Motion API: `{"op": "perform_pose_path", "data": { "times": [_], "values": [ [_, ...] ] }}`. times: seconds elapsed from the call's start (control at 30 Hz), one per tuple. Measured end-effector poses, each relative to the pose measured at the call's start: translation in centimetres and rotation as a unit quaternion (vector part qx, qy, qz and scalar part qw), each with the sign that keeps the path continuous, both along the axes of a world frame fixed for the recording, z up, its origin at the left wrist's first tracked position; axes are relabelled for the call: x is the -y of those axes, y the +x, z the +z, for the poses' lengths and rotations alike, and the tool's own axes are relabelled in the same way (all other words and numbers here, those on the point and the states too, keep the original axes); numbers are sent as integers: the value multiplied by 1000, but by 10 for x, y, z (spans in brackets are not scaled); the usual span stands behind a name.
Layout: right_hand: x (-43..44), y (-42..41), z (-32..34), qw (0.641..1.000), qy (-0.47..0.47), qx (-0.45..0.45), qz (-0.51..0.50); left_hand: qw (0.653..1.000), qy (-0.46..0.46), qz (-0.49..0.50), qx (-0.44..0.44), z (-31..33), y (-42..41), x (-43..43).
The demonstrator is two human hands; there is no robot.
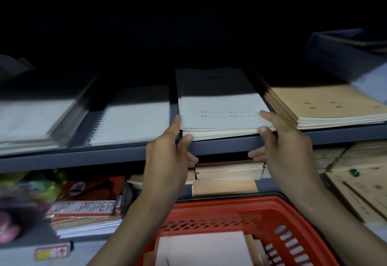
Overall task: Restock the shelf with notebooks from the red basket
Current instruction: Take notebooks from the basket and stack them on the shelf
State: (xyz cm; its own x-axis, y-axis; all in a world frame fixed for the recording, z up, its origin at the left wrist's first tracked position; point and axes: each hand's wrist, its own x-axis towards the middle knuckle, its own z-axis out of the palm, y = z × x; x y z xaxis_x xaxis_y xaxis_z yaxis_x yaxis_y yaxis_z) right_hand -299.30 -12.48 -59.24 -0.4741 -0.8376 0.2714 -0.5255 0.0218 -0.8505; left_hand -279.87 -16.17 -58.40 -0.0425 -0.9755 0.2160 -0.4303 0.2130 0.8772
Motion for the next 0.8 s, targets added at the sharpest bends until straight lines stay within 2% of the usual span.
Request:
{"op": "perform_pose_path", "data": {
  "times": [0.27, 0.43, 0.63, 0.8],
  "values": [
    [-8, -5, -3, 995, -71, 39, -59, 996, -60, 67, -8, -9, -1, -1],
    [-10, -7, -3, 993, -74, 65, -59, 995, -70, 70, -21, -10, 0, -2],
    [-13, -3, 6, 995, -24, 67, 72, 999, -34, 28, -11, -7, 0, -3],
    [-11, -2, 0, 996, -42, 75, 7, 998, -34, 27, -37, -8, -1, -2]
  ]
}}
